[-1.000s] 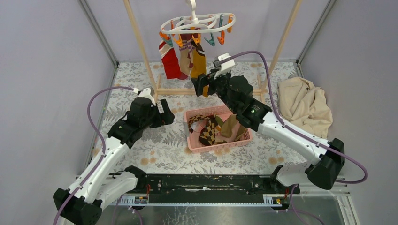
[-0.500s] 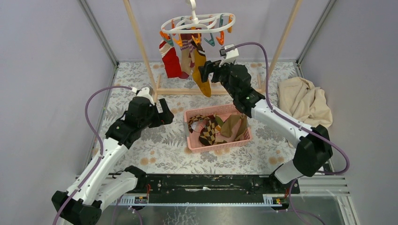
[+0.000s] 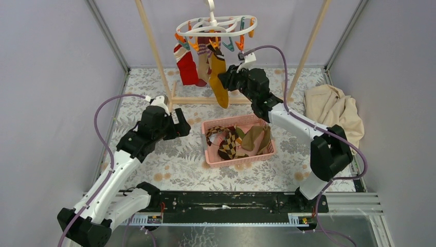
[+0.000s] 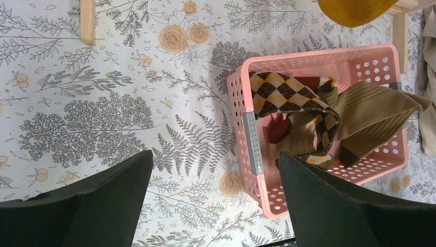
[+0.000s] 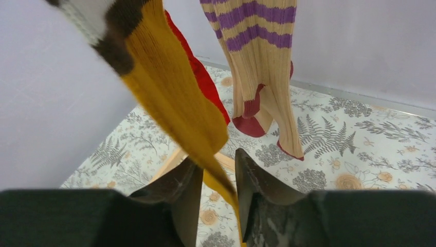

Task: Remove the socks clipped to the hanger
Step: Adjust the hanger on the clothesline.

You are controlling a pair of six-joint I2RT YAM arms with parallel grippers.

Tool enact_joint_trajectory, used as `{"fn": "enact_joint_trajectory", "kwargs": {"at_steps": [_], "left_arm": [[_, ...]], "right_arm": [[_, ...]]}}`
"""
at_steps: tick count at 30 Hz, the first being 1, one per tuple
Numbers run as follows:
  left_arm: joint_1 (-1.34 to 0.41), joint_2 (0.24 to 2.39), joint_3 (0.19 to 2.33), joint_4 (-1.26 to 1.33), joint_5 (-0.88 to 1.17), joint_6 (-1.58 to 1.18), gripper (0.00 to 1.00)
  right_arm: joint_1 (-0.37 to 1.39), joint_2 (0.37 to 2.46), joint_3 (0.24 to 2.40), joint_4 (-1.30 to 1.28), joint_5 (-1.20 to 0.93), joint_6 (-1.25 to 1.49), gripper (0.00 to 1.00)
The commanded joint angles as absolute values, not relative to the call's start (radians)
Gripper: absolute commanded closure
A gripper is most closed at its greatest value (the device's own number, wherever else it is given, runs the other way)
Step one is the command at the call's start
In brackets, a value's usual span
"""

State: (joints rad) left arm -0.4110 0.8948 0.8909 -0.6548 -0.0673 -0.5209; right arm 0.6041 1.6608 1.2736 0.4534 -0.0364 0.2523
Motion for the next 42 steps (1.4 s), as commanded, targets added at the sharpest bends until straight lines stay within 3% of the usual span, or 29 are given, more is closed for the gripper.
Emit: {"fn": "enact_joint_trajectory", "kwargs": {"at_steps": [1,5,21,42], "left_arm": [[-0.402,0.905,0.914,-0.639,-0.068,-0.505,0.01],[-0.402,0.920,0.911,-0.628,-0.069,-0.506,0.01],[-0.402,0.963,0.910,-0.601,-0.069,-0.504,0.01],[-0.402,0.966,0.912,-0.608,-0.076,-0.503,0.01]], "right_arm": [[0.589,1.660,1.354,0.520,-0.069,0.279,0.66],[0.559,1.662,1.361,0.525,-0.081,0.311,0.72],[0.338,1.747,1.384,0.624,-0.253,0.593,0.72],[0.256,2.048,1.864,0.495,-0.279,0.685,0.73]]}}
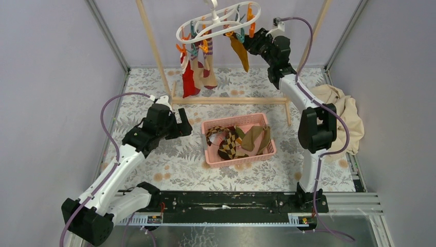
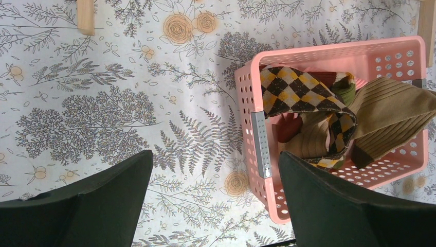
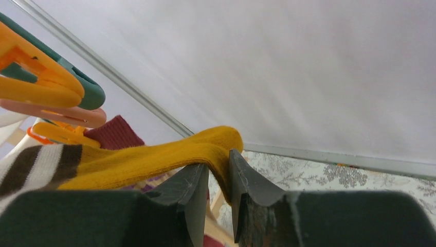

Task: Remove the socks clipped to the hanger
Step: Adjust the hanger on the clothesline.

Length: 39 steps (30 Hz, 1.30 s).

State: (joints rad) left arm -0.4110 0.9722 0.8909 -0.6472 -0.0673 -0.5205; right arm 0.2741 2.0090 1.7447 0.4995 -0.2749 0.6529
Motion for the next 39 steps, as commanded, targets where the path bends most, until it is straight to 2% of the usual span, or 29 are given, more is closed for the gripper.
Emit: {"fn": "enact_joint_trajectory", "kwargs": {"at_steps": [1,19,33,36,39], "left_arm": [[-0.402,0.965,0.911,-0.610,-0.078,-0.503,0.01],[-0.402,0.962,0.916,-0.605,-0.084,-0.503,0.01],[-0.402,0.977,0.913,-0.517,-0.088,-0.492,0.01],[-0.402,0.979,0.895,-0.445,-0.082,-0.502,0.01],[-0.402,0.994,0.902,-0.421,-0.076,-0.504,0.01]], "right_arm": [[0.252,2.063,1.887,0.489,-0.282,0.693,0.72],[0.229,2.255,2.195,0.385,-0.357,0.788,0.72],[0.230,2.098,1.884,0.471,-0.430,0.827,0.68],[0.230,2.058,1.832,0.473,-0.440,0.827,0.63],[0.230,2.021,1.796,0.461,-0.448,0.818,0.54]]}}
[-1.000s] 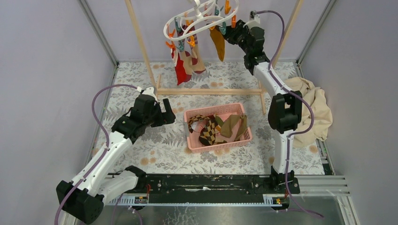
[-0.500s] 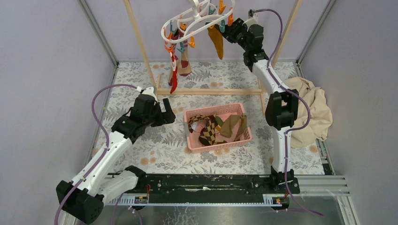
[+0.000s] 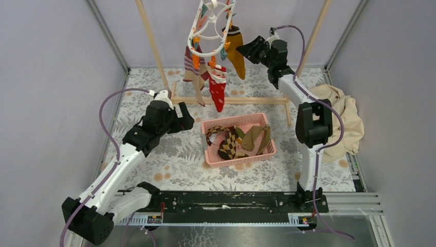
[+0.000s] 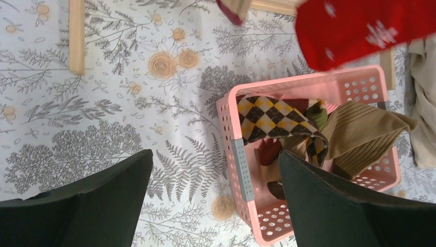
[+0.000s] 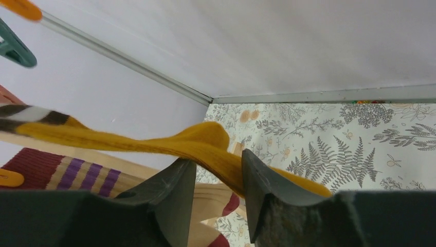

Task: Remove the socks clipped to the hanger
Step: Adjust the hanger on the clothesline.

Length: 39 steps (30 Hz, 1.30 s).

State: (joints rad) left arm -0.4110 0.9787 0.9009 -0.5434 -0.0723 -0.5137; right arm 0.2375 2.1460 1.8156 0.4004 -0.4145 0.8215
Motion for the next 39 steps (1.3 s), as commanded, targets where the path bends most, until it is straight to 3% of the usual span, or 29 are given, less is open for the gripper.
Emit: {"fn": "enact_joint_trajectory", "kwargs": {"at_steps": [1,7,15,27,35,39], "left_arm": [[-0.403,0.998,0.906,-0.420,-0.077,-0.501,0.01],[-0.403,1.002,0.905,-0.422,-0.081,-0.494,0.01],[-0.403,0.965,0.885,-0.436,-0.073,-0.509,0.01],[-0.403,0.926,0.884,-0.470,-0.079,-0.510,0.01],[-0.403,0.906,0.899,-0.505,-0.077,-0.512,0.01],[-0.403,0.894,0.902,-0.515,-0.080,-0.511,0.01]], "right_arm": [[0.230,2.009,1.788,0.451,-0.449,0.813,0.51],[0.230,1.905,1.706,0.401,-0.436,0.760,0.32],[0.232,1.739,1.574,0.244,-0.326,0.665,0.30],[0.286,1.528,1.406,0.180,-0.362,0.609,0.29],[0.465,1.404,1.358,0.091,-0.318,0.476,0.31],[0.604,1.318,1.265,0.111,-0.187,0.353,0.32]]}}
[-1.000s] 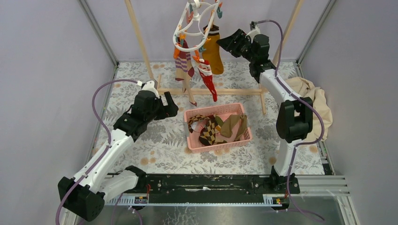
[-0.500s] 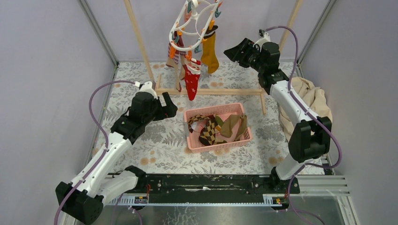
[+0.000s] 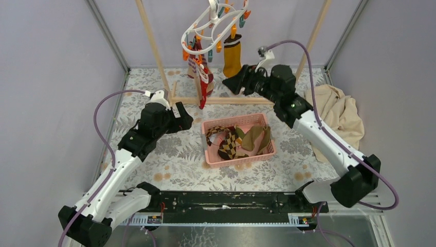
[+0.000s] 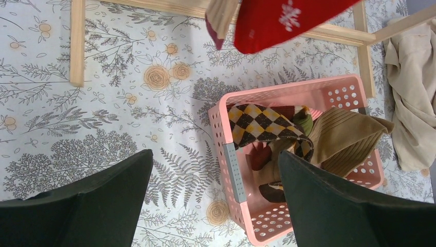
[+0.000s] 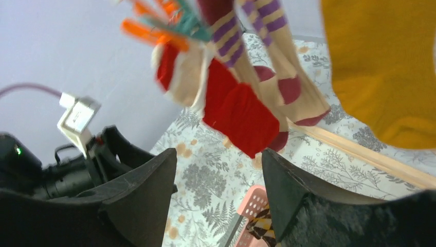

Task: Remove the socks clipped to the hanger
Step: Adjust the hanger on the clothesline, then remove the sock from the hanger.

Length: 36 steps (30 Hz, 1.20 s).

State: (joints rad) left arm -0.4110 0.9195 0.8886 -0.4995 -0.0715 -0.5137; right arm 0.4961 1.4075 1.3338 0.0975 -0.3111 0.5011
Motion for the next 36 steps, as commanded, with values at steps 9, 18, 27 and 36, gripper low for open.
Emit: {"fn": "enact_joint_trajectory", "kwargs": {"at_steps": [9,18,27,36], "left_arm": [[-0.403,0.867,0.903,-0.547,-0.089,-0.510,0.01],[-0.403,0.835,0.909,-0.586,-0.104,-0.505,0.01],[-0.403,0.817,0.918,-0.626,-0.126,-0.501,0.01],[-0.402,0.772,0.920,-0.681,-0.166,-0.509,0.01]], "right_arm": [[0.826,1.238,1.073,0.312,0.094,0.232,0.33],[0.862,1.391,1.094,0.422,0.150,0.241,0.34],[0.883,1.569,1.232,0.474,0.158,0.246,0.34],[0.924,1.726,1.356,0.508,0.277,0.261,0.30]]}}
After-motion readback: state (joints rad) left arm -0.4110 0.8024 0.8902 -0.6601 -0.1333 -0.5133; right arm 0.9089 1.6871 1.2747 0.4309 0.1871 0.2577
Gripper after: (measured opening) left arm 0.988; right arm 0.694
